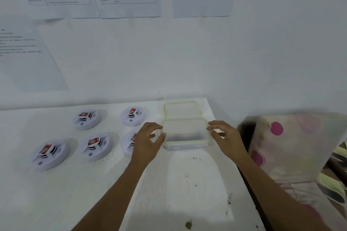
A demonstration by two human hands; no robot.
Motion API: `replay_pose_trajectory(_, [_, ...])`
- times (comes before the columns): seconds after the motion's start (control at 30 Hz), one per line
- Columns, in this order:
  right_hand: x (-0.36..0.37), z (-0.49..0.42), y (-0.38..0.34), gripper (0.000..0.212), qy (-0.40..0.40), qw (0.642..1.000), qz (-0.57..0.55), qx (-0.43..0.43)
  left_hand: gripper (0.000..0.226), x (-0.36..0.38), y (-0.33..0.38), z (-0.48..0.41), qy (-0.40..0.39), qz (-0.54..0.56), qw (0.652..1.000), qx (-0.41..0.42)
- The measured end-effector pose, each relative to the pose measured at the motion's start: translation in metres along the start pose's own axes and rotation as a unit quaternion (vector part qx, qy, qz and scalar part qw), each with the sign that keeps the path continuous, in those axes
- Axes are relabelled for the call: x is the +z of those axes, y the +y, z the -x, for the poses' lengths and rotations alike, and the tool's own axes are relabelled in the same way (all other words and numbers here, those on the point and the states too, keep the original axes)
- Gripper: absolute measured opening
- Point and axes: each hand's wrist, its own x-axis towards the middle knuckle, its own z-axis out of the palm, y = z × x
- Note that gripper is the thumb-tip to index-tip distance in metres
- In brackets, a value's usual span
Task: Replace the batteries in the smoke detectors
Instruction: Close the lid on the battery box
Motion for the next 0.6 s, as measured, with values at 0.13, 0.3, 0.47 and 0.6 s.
replay_pose_trajectory(0.13, [0.010, 0.000, -0.003, 0.020, 0.034, 0.994, -0.036, 0.096, 0.022, 0.004, 0.003, 0.002, 0.029, -0.004, 0.999, -0.042])
replay_pose_trajectory(0.3, [0.020, 0.007, -0.014, 0.024, 0.063, 0.983, -0.072, 0.154, 0.023, 0.013, 0.009, 0.008, 0.052, -0.011, 0.995, -0.082])
replay_pose_trajectory(0.47, [0.020, 0.008, -0.014, 0.024, 0.048, 0.985, -0.060, 0.155, 0.019, 0.012, 0.010, 0.007, 0.034, -0.025, 0.997, -0.063])
replay_pose_trajectory(0.6, [0.013, 0.007, -0.013, 0.024, 0.012, 0.990, -0.050, 0.128, 0.017, 0.011, 0.003, 0.005, -0.015, -0.020, 1.000, -0.018])
